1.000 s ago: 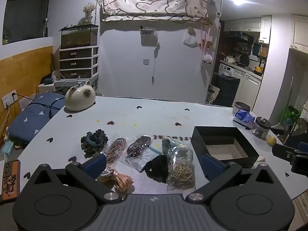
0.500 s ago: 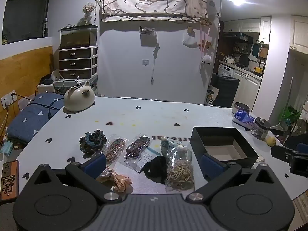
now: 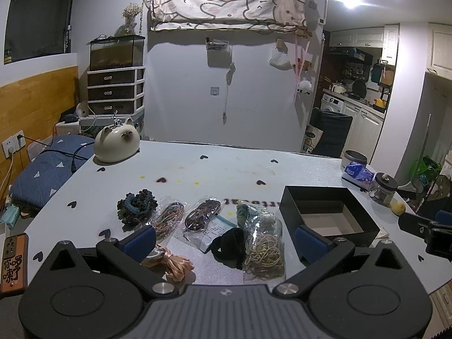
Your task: Organize soft objects
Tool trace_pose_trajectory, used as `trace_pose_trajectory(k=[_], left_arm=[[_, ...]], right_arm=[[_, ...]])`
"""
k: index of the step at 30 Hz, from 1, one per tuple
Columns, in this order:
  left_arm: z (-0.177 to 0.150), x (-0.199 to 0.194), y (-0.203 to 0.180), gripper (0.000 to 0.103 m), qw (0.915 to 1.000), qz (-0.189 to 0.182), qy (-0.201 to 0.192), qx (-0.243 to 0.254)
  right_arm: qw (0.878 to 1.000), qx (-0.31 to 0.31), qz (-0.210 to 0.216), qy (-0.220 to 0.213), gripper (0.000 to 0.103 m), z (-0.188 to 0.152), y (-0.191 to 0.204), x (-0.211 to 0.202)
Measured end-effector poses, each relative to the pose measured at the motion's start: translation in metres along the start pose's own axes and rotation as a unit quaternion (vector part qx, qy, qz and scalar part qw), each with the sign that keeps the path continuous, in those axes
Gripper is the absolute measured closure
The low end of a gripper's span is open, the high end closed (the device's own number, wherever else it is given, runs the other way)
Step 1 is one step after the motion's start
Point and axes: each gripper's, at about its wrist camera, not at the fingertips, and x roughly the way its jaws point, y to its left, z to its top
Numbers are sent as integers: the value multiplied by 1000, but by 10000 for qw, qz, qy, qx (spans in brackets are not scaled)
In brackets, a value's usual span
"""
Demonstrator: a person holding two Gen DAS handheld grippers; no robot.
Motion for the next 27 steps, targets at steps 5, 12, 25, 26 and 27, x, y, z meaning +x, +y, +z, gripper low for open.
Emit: trace_pose_trajectory(k=[5, 12, 25, 26, 27], left_arm=[[0, 0, 0, 0, 10000, -4, -2, -2], [0, 0, 0, 0, 10000, -7, 1, -8], [-2, 0, -2, 0, 10000, -28, 7, -3], [0, -1, -5, 0, 10000, -29, 7, -3], [0, -1, -5, 0, 10000, -30, 7, -4]], right_arm=[[10000, 2, -4, 0, 0, 0, 0, -1], [10000, 3, -4, 3, 0, -1, 1, -1], [10000, 6, -14, 4, 0, -1, 2, -3], [10000, 5, -14, 2, 0, -1, 2, -3], [10000, 7, -13, 6, 0, -1, 3, -3]])
